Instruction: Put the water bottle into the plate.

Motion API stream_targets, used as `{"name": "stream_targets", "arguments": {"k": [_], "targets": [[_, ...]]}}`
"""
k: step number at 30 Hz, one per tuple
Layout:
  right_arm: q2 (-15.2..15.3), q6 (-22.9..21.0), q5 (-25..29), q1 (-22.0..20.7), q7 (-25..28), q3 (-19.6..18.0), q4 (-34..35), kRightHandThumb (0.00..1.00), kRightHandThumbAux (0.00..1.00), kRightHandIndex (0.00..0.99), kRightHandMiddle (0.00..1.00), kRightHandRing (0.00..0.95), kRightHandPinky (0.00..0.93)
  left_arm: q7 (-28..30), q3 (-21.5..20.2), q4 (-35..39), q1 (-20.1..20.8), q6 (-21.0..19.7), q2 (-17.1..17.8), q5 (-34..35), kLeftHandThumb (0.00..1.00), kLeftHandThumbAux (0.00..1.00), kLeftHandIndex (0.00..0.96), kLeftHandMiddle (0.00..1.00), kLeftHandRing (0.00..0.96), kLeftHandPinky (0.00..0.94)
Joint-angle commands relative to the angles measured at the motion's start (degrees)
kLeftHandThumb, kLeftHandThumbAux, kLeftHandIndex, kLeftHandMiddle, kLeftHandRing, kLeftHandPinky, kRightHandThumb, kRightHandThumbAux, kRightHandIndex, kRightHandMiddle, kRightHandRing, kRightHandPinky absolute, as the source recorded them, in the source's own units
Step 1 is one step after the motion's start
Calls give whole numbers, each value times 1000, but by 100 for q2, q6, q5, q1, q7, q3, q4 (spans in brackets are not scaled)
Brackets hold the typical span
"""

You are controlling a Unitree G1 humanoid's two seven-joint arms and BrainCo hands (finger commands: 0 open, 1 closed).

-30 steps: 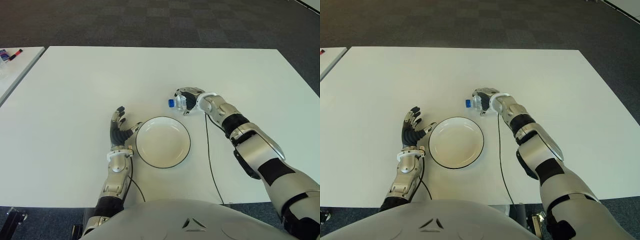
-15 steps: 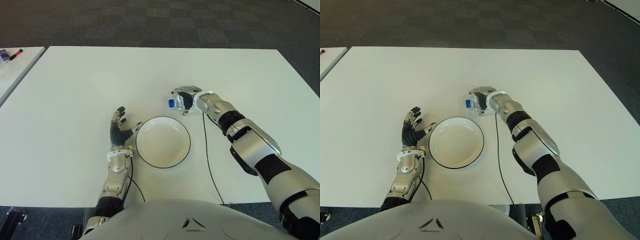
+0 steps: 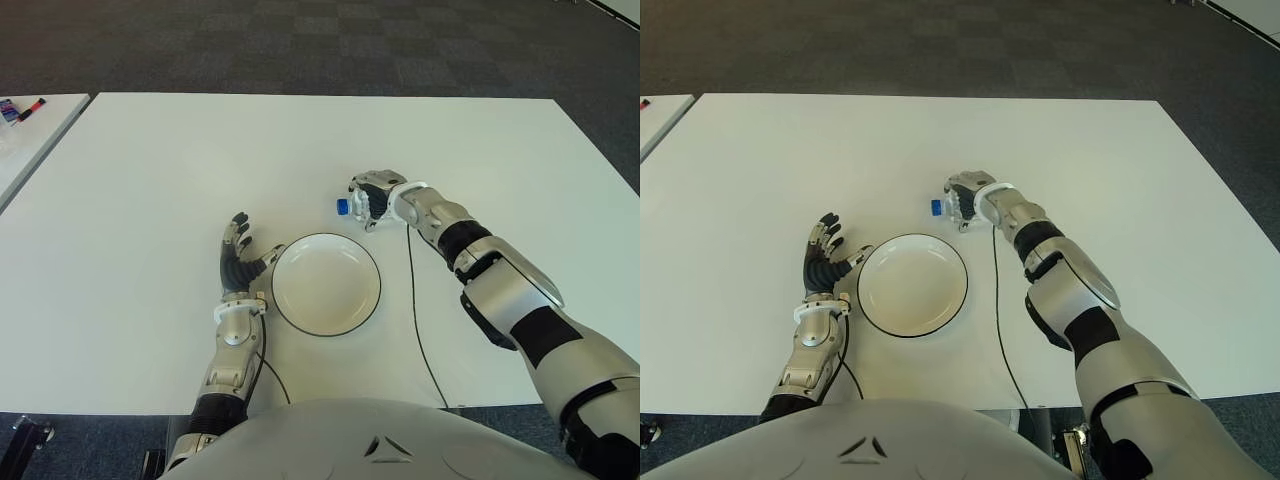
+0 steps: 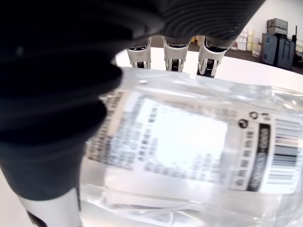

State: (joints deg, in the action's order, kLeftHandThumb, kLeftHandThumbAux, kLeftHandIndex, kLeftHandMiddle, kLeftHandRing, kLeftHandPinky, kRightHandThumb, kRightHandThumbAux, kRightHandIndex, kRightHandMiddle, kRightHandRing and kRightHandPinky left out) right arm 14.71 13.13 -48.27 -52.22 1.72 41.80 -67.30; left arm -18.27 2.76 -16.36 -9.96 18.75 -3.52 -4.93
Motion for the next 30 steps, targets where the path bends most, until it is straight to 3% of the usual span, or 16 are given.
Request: {"name": "stream_targets", "arguments": {"k": [1,13,19,22,30], "targets": [[-138,72,21,210,40,33,-2,332,706,201,147,145,222,-9,-12,-91,-78,-200,-221,16,0,968,143,144,134,164],[-135,70,265,351,84,-175,178,590,613,215,225,268,381,9,-22,-27,-126,-230,-220,45,0,978,138,138,129,159],[-162,-54,378,460,43,-339,288,734,603,318,282,315,389,-17,-18,37,-148,-305,-231,27,0,979,139,138,128,159],[-198,-133,499,515,-11,-459,321,727,675,388,310,330,383,-10,-15,60,-156,-335,-227,27,0,979,139,138,128,160],[-222,-180,665,585,8,-597,406,725,708,422,363,367,395,15,-10,88,-167,-365,-208,32,0,972,139,137,128,158]]}}
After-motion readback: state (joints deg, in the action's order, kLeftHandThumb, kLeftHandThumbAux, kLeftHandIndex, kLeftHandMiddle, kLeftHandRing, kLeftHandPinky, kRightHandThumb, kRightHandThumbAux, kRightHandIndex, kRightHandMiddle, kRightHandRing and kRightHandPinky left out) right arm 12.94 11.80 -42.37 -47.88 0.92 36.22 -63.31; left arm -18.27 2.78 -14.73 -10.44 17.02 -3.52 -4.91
